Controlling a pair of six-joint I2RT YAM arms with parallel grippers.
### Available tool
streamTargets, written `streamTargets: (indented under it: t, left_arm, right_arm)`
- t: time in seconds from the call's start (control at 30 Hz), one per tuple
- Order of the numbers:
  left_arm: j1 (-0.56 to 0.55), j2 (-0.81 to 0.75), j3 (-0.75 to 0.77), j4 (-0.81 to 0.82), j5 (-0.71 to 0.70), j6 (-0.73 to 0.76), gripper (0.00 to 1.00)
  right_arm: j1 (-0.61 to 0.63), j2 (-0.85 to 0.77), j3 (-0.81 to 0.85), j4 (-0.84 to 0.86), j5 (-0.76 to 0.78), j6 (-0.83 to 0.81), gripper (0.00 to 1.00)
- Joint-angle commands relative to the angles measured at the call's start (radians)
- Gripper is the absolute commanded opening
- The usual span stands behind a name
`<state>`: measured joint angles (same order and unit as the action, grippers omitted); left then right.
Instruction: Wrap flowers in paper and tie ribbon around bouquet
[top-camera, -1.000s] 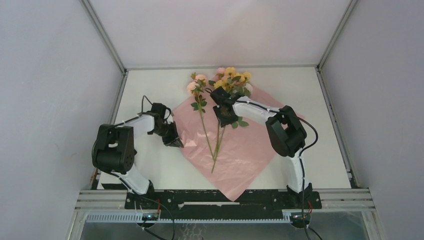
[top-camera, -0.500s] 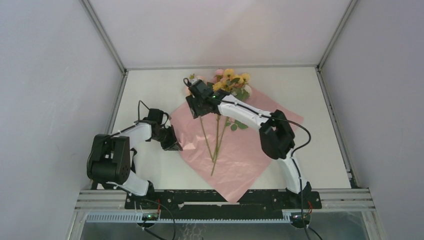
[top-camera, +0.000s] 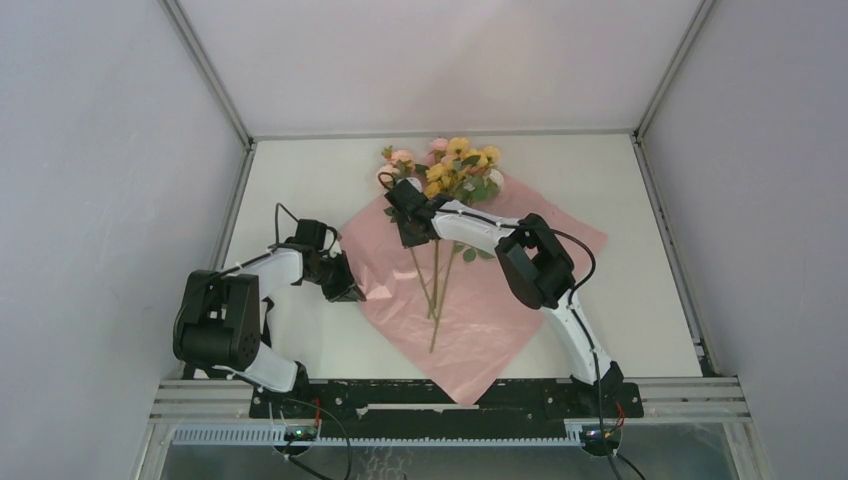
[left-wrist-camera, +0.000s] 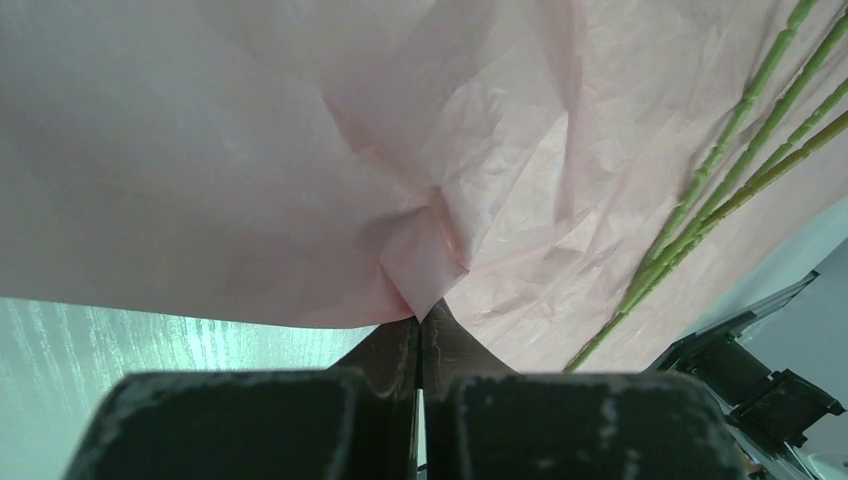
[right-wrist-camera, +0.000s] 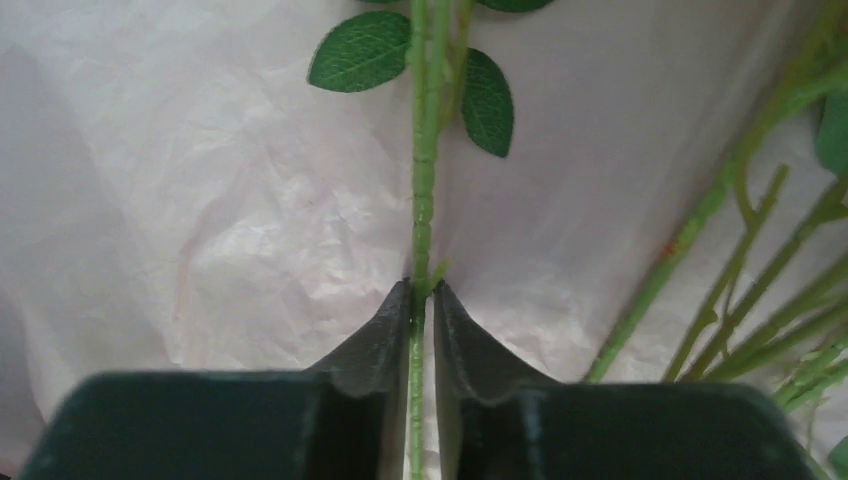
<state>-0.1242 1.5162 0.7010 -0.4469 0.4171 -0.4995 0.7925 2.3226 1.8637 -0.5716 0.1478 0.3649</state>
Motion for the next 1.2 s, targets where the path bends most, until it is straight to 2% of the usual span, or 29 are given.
streamTargets:
  t: [0.0,0.13,0.4,0.47,0.53,0.67,0.73,0.83,1.03,1.17]
  left_arm:
    - [0.001,-0.04,-0.006,0.025,-0.009,-0.015,0.0]
    - [0.001,-0.046,-0.007,0.025,-0.016,-0.016,0.0]
    - [0.001,-0.043,0.001,0.017,-0.026,-0.013,0.0]
    - [0.001,-0.047,0.003,0.014,-0.032,-0.011,0.0]
    - [0.001,-0.053,0.003,0.014,-0.037,-0.01,0.0]
    - [0.004,-0.068,0.002,0.013,-0.046,-0.007,0.0]
    - [0.006,-0.076,0.0,0.014,-0.055,-0.006,0.0]
    - [0.007,-0.075,0.0,0.014,-0.061,-0.006,0.0]
    - [0.009,-0.078,0.005,0.006,-0.08,0.005,0.0]
    - [0.015,-0.088,0.004,0.004,-0.095,0.012,0.0]
  right_arm:
    - [-0.041,-0.11,-0.122,0.085,0.029,0.115,0.15]
    - [-0.074,-0.18,-0.231,0.125,0.033,0.173,0.07]
    - [-0.079,-0.294,-0.344,0.181,0.041,0.199,0.04]
    - [-0.078,-0.299,-0.333,0.168,0.014,0.186,0.12]
    - [-0.066,-0.324,-0.325,0.146,-0.011,0.145,0.24]
    - [0.013,-0.498,-0.411,0.105,-0.056,-0.077,0.51]
    - [0.088,-0.616,-0.507,0.099,-0.094,-0.208,0.57]
    - [0.202,-0.792,-0.672,0.096,-0.167,-0.4,0.61]
    - [0.385,-1.108,-1.052,0.193,-0.481,-0.834,0.63]
    - [0.505,-1.218,-1.188,0.161,-0.484,-1.036,0.66]
